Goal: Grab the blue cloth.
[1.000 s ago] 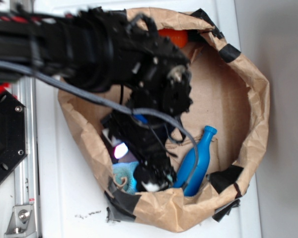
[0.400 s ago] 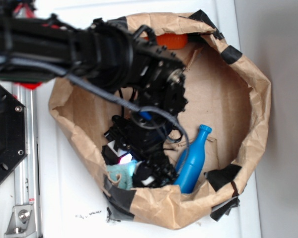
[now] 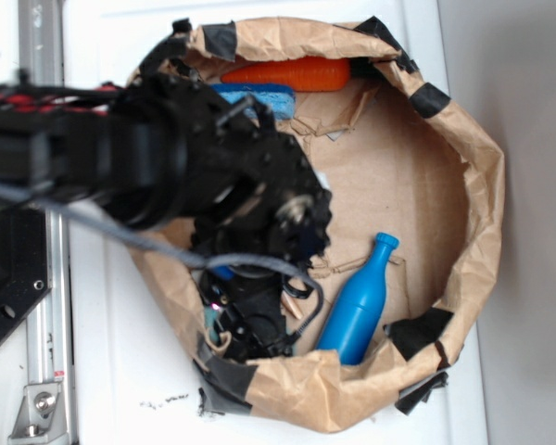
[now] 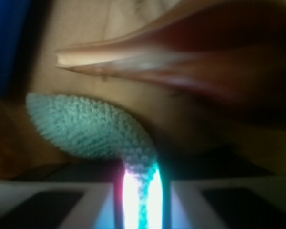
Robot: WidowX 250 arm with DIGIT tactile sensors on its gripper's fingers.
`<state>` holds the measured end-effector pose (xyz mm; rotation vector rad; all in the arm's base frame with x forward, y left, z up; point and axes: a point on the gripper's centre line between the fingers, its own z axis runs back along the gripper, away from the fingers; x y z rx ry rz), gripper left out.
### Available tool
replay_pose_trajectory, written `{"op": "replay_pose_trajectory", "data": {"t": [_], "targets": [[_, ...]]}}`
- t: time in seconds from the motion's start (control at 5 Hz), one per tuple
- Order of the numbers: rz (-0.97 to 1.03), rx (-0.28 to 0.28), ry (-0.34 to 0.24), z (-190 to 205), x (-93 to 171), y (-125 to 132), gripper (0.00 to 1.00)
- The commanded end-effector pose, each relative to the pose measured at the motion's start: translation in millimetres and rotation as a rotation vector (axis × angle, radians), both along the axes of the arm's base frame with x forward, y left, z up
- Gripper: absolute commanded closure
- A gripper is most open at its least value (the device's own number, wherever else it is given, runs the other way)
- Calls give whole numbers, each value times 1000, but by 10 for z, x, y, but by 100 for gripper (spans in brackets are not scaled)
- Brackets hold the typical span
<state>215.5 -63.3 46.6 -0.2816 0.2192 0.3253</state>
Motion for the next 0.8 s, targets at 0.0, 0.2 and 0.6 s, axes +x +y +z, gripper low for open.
{"op": "replay_pose_trajectory", "data": {"t": [0.0, 0.2, 0.6], "targets": [[96, 218, -337, 936, 200, 731, 100], [-55, 312, -416, 1131, 288, 820, 100], [-182, 552, -452, 1125, 409, 752, 100]]}}
